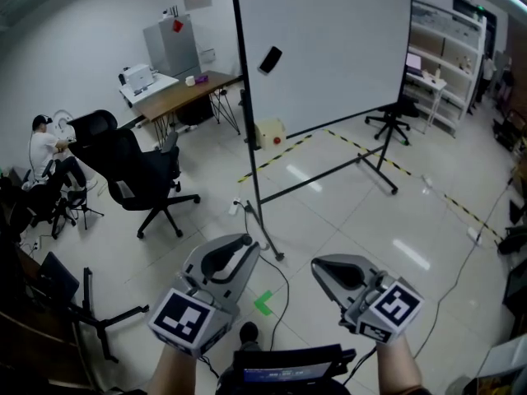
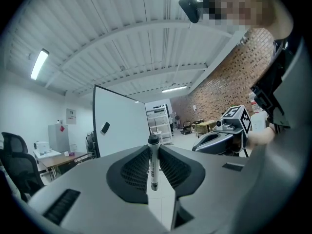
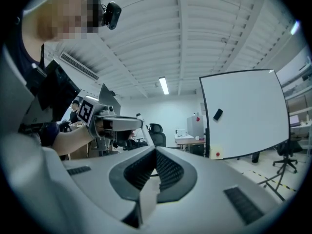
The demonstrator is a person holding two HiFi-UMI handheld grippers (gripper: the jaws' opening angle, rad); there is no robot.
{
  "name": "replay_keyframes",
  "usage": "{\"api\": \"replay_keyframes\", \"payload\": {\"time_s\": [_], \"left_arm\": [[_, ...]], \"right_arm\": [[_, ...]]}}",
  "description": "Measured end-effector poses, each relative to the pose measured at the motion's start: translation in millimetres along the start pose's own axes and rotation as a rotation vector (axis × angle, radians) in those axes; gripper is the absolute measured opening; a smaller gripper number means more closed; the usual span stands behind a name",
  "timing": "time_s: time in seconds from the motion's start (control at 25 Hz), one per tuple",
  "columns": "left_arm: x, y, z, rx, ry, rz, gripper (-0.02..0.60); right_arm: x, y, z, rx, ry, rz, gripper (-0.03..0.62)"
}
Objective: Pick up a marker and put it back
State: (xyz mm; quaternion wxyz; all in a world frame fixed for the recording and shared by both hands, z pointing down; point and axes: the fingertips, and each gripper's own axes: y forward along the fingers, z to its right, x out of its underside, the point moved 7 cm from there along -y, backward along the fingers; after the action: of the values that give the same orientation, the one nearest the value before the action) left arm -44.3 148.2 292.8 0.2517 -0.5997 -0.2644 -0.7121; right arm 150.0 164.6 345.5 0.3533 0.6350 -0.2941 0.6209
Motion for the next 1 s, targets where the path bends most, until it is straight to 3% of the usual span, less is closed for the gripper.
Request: {"api": "replay_keyframes", "payload": {"time_s": [0.32, 0.64, 0.8, 1.0], "left_arm": [[13.4, 47.1, -55.2, 0.081, -0.037, 0.062, 0.063], [15.8, 81.3, -154.3, 0.163, -0.065, 0.121, 0.063], [31.1, 87.4, -203.4, 0.173, -0.088, 0.109, 0.063], [44.7, 115.9, -227.5, 0.242, -0.094, 0.123, 0.063]], "right_arm": [[-4.2, 31.9, 40.6, 0.101, -0.032, -0.055, 0.012], [-23.0, 116.6, 74.9, 0.183, -0.076, -0.094, 0.012], [-23.9, 164.5, 82.5, 0.191, -0.074, -0.114, 0.012], [-20.4, 180.7, 93.6, 0.244, -0.067, -0.114, 0.012]]}}
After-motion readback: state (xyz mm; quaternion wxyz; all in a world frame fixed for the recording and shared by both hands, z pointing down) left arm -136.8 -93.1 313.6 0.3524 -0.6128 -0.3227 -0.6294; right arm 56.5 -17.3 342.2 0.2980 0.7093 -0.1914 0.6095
